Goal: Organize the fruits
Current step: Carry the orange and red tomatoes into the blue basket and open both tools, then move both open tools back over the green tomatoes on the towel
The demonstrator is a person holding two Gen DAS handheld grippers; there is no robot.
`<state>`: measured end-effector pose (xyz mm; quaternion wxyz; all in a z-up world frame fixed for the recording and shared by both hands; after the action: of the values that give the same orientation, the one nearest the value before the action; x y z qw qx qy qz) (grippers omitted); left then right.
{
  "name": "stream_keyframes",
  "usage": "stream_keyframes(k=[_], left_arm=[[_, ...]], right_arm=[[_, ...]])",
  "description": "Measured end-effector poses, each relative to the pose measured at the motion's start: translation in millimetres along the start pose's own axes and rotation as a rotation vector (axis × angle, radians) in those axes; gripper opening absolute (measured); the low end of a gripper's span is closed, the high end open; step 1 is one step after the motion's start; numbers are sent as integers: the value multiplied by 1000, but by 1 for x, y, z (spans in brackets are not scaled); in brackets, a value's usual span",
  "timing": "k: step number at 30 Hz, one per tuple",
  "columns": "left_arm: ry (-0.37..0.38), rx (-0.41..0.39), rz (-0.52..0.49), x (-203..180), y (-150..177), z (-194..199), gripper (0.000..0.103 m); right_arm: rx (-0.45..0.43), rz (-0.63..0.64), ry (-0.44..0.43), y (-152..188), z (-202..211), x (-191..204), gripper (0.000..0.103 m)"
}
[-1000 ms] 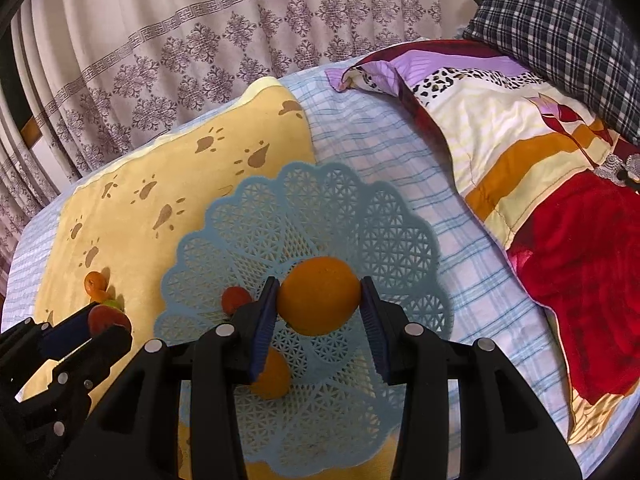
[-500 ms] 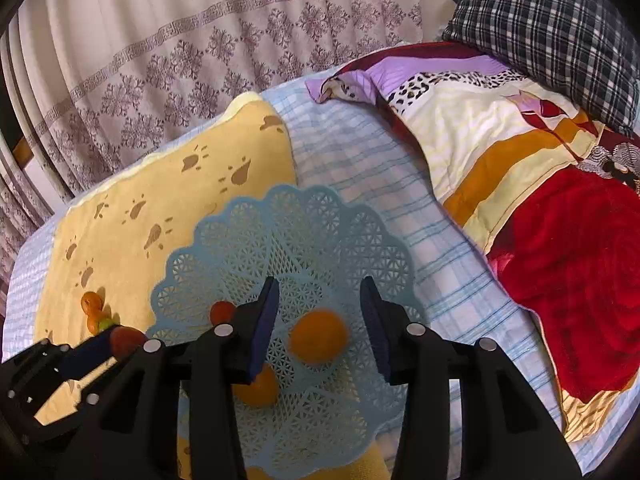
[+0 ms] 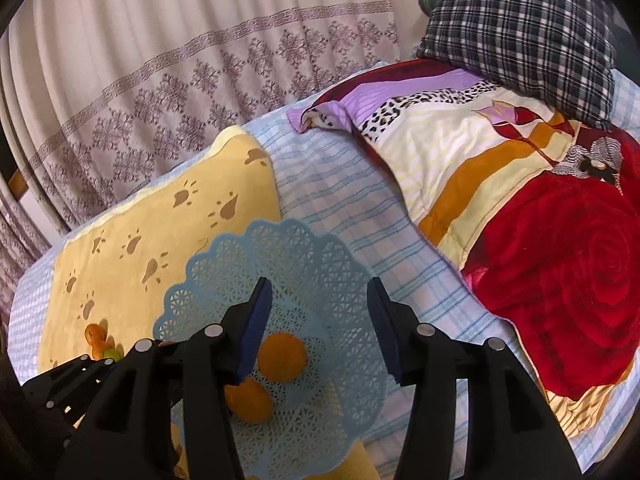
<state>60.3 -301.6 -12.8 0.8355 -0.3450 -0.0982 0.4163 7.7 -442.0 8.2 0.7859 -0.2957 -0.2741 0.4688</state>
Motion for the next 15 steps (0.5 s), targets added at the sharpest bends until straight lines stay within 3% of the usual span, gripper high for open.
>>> stream_keyframes(k=[3,4,15], left_arm=[[2,-10,29,3,-3,0,74],[-4,-39,38,5,-3,3,74],[-64,-50,111,45,-7,16,74]], right_arm=[[-8,-14,4,-1,2,-3,51],[-10,-16,5,-1,2,-3,51],[-20,-15,6,0,4,-2,51]])
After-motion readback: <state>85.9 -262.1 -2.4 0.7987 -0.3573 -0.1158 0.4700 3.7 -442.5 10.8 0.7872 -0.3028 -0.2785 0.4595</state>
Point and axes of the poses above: each gripper's, at about its wrist camera, not at the fingertips, and z roughly against the way its jaws point, x to its left, y to its underside, the point moved 1 cm from there along -z, roughly the way its jaws point, and after that the axes turned 4 degrees about z, right-handed, at the moved point
